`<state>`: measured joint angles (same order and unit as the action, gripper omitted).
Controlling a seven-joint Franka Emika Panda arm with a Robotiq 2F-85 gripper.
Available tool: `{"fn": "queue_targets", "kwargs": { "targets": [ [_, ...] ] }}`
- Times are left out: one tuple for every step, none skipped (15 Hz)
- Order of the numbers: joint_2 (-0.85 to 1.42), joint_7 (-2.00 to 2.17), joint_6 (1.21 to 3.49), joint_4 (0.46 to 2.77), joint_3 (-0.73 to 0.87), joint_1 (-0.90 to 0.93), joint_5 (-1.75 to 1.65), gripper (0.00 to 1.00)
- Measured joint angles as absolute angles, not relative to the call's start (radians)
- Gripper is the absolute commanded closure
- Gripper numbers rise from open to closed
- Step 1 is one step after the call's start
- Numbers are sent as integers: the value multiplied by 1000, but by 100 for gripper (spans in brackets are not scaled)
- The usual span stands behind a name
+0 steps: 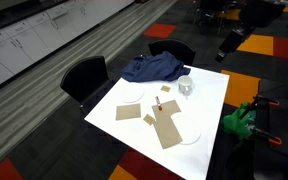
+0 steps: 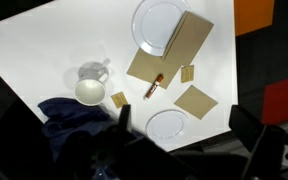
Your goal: Put the red marker inside the white mug
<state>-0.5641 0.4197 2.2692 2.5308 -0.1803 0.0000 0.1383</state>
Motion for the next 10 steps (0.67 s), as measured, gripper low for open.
{"fn": "queue_targets", "kwargs": {
  "targets": [
    [-517, 453, 2293, 2498, -190, -15, 118, 0],
    [-471, 485, 2310, 2464, -198, -30, 93, 0],
    [-423, 518, 2319, 2428, -203, -43, 69, 0],
    [-375, 550, 2322, 2390, -204, -53, 46, 0],
    [-327, 578, 2323, 2353, -204, -60, 30, 0],
    [-279, 602, 2323, 2316, -202, -64, 18, 0],
    [-231, 625, 2323, 2280, -200, -65, 10, 0],
    [-184, 643, 2323, 2244, -198, -64, 8, 0],
    [-138, 658, 2324, 2212, -196, -63, 8, 0],
    [-93, 673, 2324, 2181, -192, -58, 7, 0]
  ]
}}
